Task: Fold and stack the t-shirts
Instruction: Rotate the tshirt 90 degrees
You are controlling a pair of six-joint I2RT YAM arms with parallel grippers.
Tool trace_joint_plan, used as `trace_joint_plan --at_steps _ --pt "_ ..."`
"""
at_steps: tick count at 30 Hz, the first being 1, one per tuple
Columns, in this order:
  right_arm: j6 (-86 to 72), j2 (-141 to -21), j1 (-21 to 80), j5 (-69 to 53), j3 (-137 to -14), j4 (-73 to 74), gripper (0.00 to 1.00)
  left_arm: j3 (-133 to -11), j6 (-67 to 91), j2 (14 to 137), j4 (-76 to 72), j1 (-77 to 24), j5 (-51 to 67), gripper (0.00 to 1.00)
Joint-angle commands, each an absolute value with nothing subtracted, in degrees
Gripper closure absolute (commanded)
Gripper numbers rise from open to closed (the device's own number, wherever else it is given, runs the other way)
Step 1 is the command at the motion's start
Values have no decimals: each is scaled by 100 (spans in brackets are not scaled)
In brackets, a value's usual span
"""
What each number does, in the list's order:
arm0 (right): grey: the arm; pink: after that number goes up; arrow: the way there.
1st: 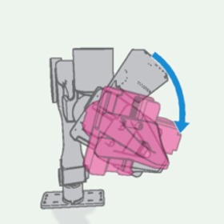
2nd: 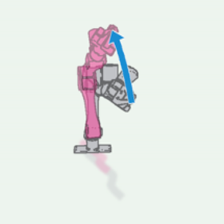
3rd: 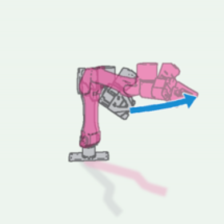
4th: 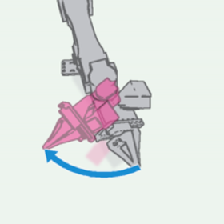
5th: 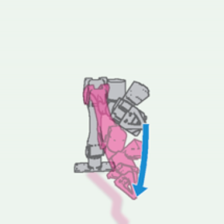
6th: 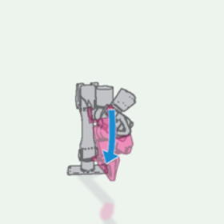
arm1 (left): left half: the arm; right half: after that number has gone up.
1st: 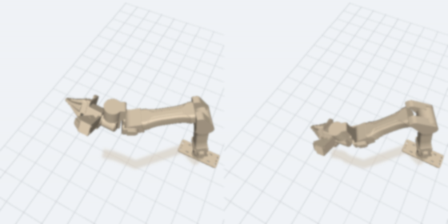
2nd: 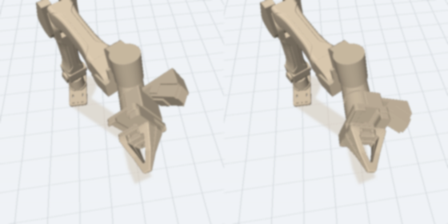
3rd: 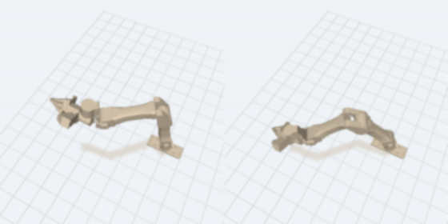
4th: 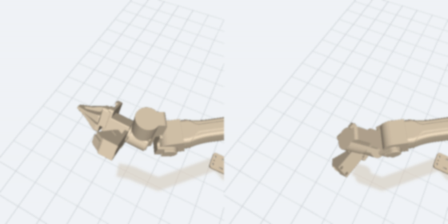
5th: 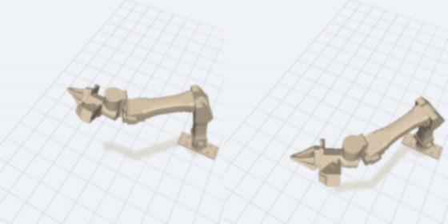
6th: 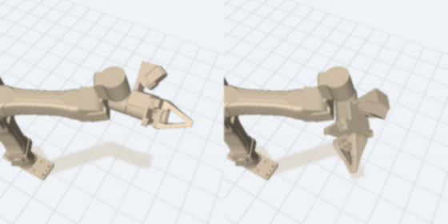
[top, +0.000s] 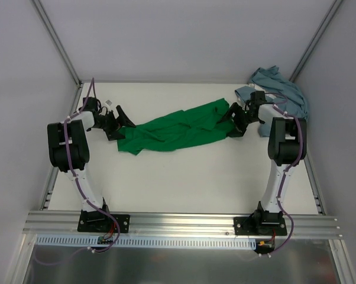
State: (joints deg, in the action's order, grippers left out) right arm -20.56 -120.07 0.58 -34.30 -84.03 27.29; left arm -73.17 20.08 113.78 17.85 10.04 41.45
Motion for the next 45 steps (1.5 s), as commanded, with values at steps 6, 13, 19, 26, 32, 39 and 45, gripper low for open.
trace_joint_plan --at_steps 6,13,19,26,32,39,45 --pt "-2513 -12840 70 -3726 -9465 2277 17 -6373 1837 10881 2276 756 3727 1" --pt "-2794 -13525 79 -4007 -10326 2171 17 -5415 2310 10399 2110 343 3560 1" --pt "-3189 -14237 88 -4341 -11258 2057 16 -4431 2943 9810 1556 -254 3639 1" --pt "-3787 -14800 114 -4632 -11953 1565 15 -3307 3664 9221 1056 -1036 3691 1" --pt "-4508 -15326 184 -4851 -12574 739 6 -2690 4780 8254 686 -2125 3683 1" --pt "-4721 -15304 220 -5106 -12983 553 1 -2943 5564 6938 764 -3383 3569 1" --pt "-3254 -13373 220 -4782 -11254 1412 1 -4085 4652 5864 1546 -3419 3015 1"
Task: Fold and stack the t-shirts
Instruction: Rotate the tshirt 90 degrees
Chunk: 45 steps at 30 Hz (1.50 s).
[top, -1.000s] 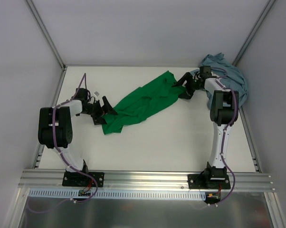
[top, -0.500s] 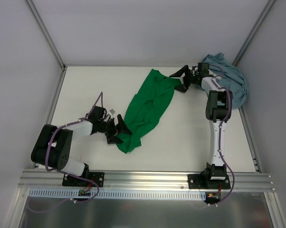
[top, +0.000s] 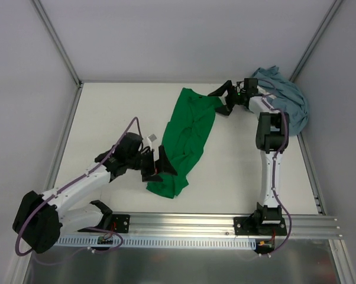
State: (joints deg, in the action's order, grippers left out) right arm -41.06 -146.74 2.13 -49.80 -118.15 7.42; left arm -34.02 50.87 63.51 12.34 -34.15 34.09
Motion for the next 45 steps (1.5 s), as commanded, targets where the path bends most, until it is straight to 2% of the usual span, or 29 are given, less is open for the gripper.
trace_joint_plan --at_steps 1,4,9,14,19,21,23,24,25,31,45 --pt "-3061 -13107 228 -4651 -11024 1519 1 -4200 4571 5793 1564 -3419 3015 1" --pt "-2120 -12149 255 -4211 -10442 2283 0 -4474 4421 5617 1398 -3419 3146 1" --pt "-1749 -11015 430 -3806 -9801 2935 1 -4430 4316 5362 1116 -3419 3094 1" --pt "-1925 -10881 930 -3621 -9650 2980 0 -4342 4263 5212 1090 -3419 3032 1" --pt "-2188 -11564 1265 -3279 -9738 2822 1 -4316 4263 5002 1178 -3419 3015 1" --pt "-2329 -11820 1318 -3191 -9799 2751 6 -4272 4263 4922 1169 -3410 3015 1" --pt "-2417 -12128 1345 -3086 -9844 2585 20 -4263 4263 4834 1187 -3419 3006 1" --pt "-2530 -12199 1353 -3068 -9861 2497 37 -4245 4237 4817 1195 -3419 3032 1" --pt "-2566 -12338 1362 -3006 -9887 2479 43 -4228 4219 4790 1213 -3419 3032 1" --pt "-2619 -12577 1389 -2751 -10388 2671 47 -4140 4079 4842 1257 -3419 3094 1" --pt "-2602 -13017 1345 -2663 -11057 2944 49 -4052 3964 5238 1046 -3419 3313 1"
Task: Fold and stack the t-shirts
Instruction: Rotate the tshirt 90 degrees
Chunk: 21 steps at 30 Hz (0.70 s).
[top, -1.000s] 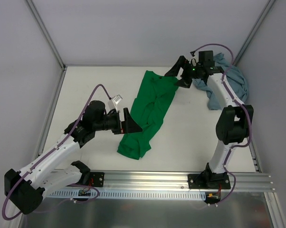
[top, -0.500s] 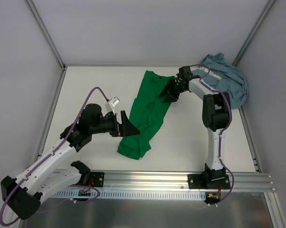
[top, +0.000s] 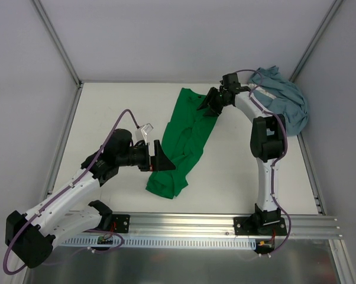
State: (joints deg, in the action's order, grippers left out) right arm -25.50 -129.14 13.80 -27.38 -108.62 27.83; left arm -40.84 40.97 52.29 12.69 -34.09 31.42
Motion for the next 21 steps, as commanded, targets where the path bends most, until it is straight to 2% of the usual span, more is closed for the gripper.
trace_joint_plan --at_steps 1,14,21 --pt "-2593 -13017 1327 -2654 -11048 2953 50 -4060 3964 5247 1046 -3419 3296 1" --pt "-2522 -12858 1046 -2681 -10547 2804 48 -4061 3999 5563 826 -3419 3401 1" --pt "-2566 -12937 1011 -2733 -10564 2707 50 -4034 4008 5555 817 -3419 3393 1"
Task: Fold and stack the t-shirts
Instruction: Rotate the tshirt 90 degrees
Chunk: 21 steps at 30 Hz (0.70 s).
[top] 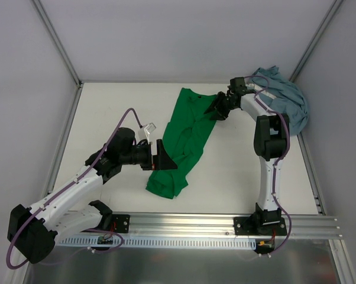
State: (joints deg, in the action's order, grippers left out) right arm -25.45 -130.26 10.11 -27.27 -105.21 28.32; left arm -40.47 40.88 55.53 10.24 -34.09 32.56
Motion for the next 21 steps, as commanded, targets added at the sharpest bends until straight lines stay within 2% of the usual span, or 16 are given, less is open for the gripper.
trace_joint_plan --at_steps 1,7,14,19,21 --pt "-2575 -12972 1019 -2742 -10599 2698 51 -4034 4017 5572 817 -3419 3401 1" --pt "-2637 -13078 1011 -2786 -10757 2707 52 -4043 3999 5660 782 -3419 3419 1" --pt "-2707 -13297 1011 -2830 -11012 2698 61 -4043 3973 5713 773 -3410 3437 1" --pt "-2812 -13403 1020 -2865 -11109 2593 71 -4052 3946 5748 791 -3419 3428 1" --pt "-2830 -13456 1020 -2900 -11136 2540 81 -4060 3938 5766 800 -3419 3437 1"
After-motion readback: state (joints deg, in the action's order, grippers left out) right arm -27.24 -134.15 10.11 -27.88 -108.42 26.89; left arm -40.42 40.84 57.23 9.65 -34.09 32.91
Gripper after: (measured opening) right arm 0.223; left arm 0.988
